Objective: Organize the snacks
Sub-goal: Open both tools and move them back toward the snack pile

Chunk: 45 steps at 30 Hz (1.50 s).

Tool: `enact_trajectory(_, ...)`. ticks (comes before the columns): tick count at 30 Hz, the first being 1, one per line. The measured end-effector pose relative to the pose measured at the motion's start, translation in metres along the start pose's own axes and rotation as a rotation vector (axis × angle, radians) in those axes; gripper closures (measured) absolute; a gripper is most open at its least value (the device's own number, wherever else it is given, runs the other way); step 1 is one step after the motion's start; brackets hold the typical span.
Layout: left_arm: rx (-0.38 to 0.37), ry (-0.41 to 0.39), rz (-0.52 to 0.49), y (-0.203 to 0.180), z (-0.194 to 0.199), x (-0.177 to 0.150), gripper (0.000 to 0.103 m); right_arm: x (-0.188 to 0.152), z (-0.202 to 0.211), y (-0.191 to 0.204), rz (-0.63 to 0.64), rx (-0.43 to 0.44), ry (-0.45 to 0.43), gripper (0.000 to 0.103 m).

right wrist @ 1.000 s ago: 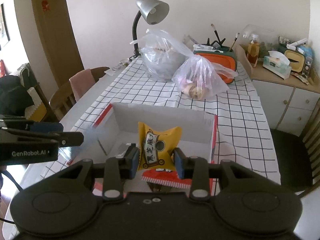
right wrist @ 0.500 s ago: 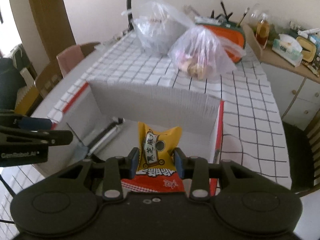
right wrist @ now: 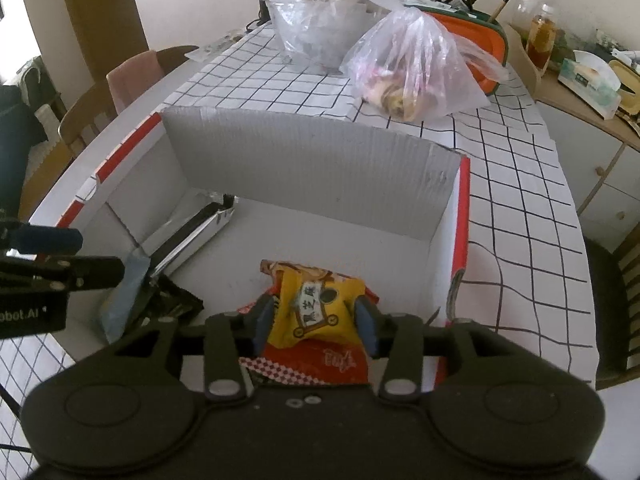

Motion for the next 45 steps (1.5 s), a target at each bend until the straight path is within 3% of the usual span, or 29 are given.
enact_trajectory(15,-0.048,-0.06,-0.019,-0.008,0.046,-0.008,0.056,-0.003,0.075,0.014,-0.037,0.019,-0.117,0.051)
enact_trajectory(23,-0.075,-0.104,-0.032,-0.01,0.08,-0.021,0.056,-0.015,0.115,0.026,-0.059,0.004,-0.174,0.039)
enact_trajectory(35,-0.128,-0.169,-0.046,-0.003,0.138,-0.047,0.044,-0.036,0.174,0.062,-0.057,0.015,-0.268,0.023)
enact_trajectory(45,-0.166,-0.192,-0.07,0.007,0.17,-0.077,0.039,-0.059,0.2,0.085,-0.078,0.03,-0.298,0.014)
Point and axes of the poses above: each gripper's, at about its wrist camera, not at the fingertips, and z roughly against the way its jaws point, y to its left, x to its top, the point moved 8 cm from there along -z, roughly the way its jaws point, and after that the axes turned 14 degrees about z, right-handed, at the moved point
